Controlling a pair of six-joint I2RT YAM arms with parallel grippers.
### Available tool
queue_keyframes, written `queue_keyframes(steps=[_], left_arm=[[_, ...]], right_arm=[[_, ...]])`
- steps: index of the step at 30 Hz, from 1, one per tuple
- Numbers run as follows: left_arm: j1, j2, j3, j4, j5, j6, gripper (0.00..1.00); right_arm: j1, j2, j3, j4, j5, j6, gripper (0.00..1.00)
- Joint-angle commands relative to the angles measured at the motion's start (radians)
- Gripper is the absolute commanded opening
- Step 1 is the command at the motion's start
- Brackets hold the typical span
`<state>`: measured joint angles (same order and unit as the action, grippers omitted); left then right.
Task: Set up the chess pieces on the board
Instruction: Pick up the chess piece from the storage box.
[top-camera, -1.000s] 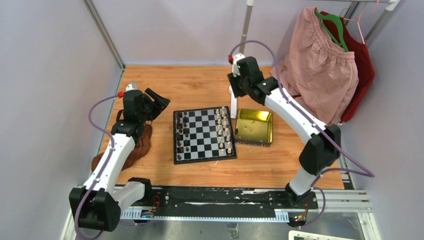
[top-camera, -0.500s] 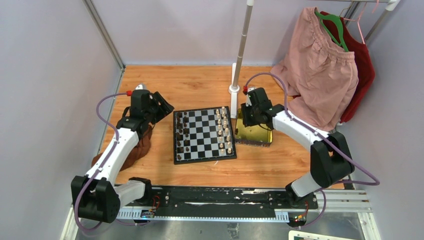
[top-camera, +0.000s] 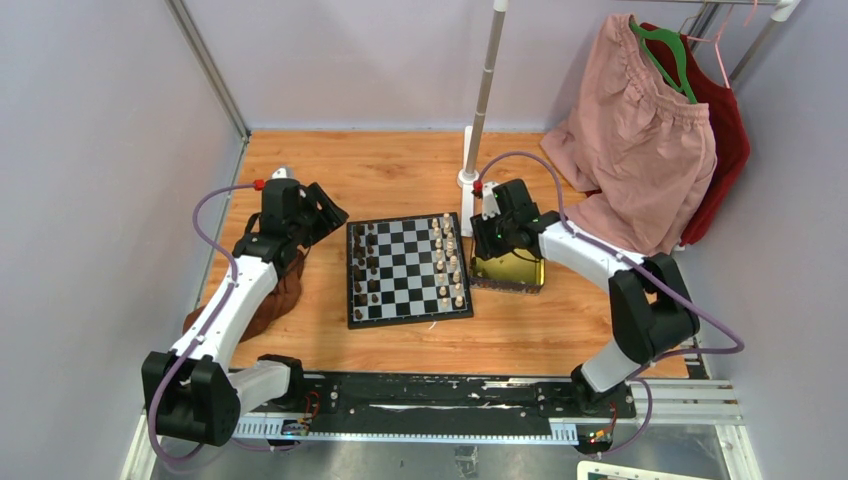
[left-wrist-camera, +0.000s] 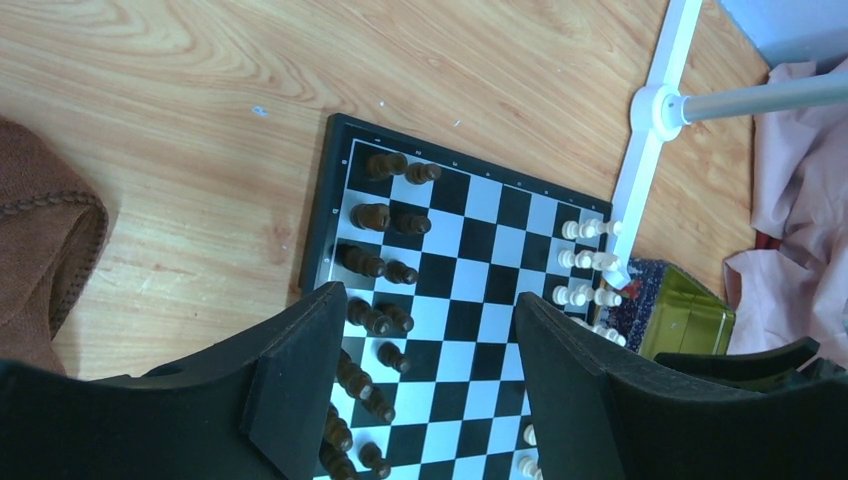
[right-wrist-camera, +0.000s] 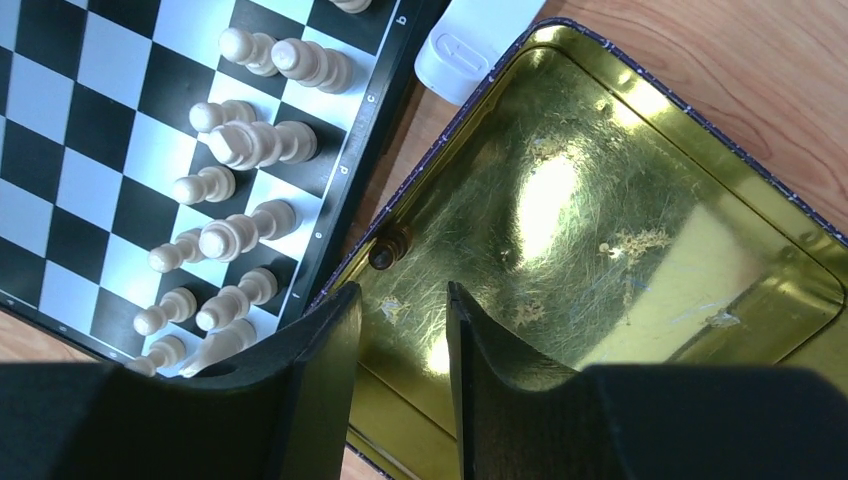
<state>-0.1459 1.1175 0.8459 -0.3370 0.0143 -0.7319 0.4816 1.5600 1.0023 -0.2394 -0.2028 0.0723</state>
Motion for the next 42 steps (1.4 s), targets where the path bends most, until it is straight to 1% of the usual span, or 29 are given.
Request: queue_keyframes(steps=[1,7,23,31,42], left_arm=[[-0.003,-0.003,-0.004,0.035,-0.013,0.011,0.68],[-0.004,-0.001,-0.016,0.044,-0.013,0.012,0.68],[-0.004,-0.006,-0.036,0.051,-0.013,0.001,0.68],[-0.004,-0.007,-0.038,0.059,-0.013,-0.004,0.68],[-0.004,-0.035,-0.102,0.103,-0.004,-0.022,0.68]], right_arm=[[-0.014,0.019,-0.015,0.018,-0.012,-0.102,0.42],[-0.017,0.052,-0.022,0.045,-0.031,-0.156,0.43],[-0.024,0.093,-0.023,0.096,-0.125,-0.191,0.43],[-0.028,0.11,-0.034,0.117,-0.192,-0.19,0.42],[-0.027,0.136,-0.079,0.23,-0.235,-0.147,0.41]])
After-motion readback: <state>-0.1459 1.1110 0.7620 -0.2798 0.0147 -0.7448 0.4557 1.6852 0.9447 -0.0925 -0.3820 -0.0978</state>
